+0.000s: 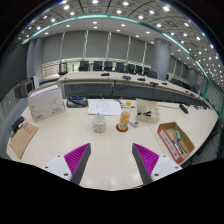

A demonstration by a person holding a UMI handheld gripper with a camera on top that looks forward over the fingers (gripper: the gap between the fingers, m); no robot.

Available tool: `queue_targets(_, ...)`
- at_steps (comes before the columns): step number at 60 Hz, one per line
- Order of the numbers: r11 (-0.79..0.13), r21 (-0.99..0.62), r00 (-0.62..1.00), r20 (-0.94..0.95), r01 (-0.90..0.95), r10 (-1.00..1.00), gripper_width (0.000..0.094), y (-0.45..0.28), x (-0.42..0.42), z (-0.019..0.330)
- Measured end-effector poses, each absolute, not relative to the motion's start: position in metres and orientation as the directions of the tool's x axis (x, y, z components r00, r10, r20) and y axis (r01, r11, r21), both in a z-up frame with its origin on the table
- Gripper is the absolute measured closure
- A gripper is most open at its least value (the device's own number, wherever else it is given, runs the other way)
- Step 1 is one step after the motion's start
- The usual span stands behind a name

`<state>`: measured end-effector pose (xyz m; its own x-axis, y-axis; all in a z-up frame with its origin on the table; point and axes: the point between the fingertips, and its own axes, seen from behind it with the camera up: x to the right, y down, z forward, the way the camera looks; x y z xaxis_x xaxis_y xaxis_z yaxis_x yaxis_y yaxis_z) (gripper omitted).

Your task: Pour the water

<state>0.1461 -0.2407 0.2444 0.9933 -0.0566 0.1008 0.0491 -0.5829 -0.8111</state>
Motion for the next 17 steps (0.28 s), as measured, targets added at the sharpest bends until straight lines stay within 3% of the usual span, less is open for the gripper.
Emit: queue_targets(17, -0.588, -0.806, 0.995, 0.092, 0.061, -0.024, 0.0078, -0.271, 0.114, 0.250)
